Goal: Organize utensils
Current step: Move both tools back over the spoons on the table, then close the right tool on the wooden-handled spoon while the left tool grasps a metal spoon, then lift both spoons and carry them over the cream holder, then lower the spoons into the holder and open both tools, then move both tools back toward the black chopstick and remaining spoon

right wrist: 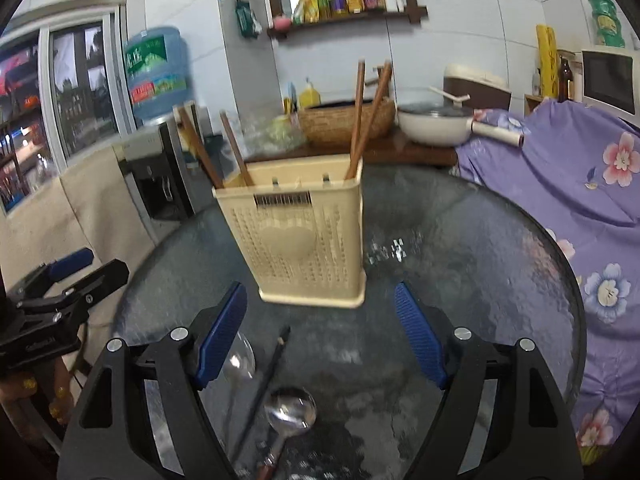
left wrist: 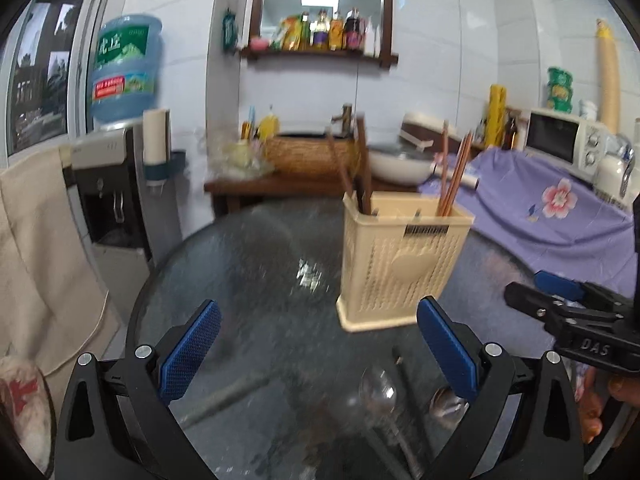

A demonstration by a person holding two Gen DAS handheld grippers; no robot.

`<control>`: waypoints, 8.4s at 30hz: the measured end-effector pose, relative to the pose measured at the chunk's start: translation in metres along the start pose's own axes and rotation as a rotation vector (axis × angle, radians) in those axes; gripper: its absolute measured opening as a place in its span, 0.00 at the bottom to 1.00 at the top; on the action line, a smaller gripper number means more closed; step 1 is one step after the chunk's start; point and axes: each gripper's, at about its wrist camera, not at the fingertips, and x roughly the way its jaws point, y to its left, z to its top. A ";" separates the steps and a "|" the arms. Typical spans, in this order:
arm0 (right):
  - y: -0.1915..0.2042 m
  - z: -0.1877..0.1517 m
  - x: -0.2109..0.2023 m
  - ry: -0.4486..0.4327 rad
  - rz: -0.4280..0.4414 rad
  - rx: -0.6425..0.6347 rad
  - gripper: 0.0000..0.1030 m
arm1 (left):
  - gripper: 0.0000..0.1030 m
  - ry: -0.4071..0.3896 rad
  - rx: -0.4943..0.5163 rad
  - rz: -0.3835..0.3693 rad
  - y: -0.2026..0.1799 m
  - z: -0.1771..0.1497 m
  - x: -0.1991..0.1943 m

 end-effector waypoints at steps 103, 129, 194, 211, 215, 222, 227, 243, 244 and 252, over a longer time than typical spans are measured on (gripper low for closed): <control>0.045 -0.084 0.067 0.342 -0.060 -0.088 0.46 | 0.35 0.361 0.090 -0.041 -0.025 -0.064 0.084; 0.035 -0.040 0.008 0.163 0.053 -0.082 0.46 | 0.35 0.090 0.126 -0.158 -0.029 -0.017 0.012; 0.022 0.162 0.013 -0.199 -0.188 -0.188 0.46 | 0.35 -0.208 0.129 0.158 -0.063 0.153 0.048; 0.011 0.117 0.056 -0.097 -0.164 -0.153 0.46 | 0.35 -0.240 0.278 0.163 -0.081 0.113 0.056; 0.010 0.112 0.058 -0.091 -0.162 -0.159 0.46 | 0.35 -0.255 0.282 0.152 -0.081 0.118 0.054; 0.010 0.105 0.065 -0.070 -0.154 -0.159 0.46 | 0.35 -0.247 0.357 0.130 -0.098 0.105 0.055; 0.005 0.102 0.067 -0.060 -0.134 -0.149 0.46 | 0.35 -0.220 0.361 0.150 -0.095 0.099 0.062; 0.001 0.097 0.072 -0.046 -0.107 -0.147 0.47 | 0.36 -0.116 0.312 0.100 -0.077 0.083 0.084; 0.000 0.097 0.072 -0.050 -0.109 -0.147 0.47 | 0.36 -0.116 0.314 0.099 -0.075 0.082 0.084; -0.003 0.097 0.063 -0.083 -0.093 -0.143 0.57 | 0.46 -0.136 0.337 0.077 -0.079 0.077 0.076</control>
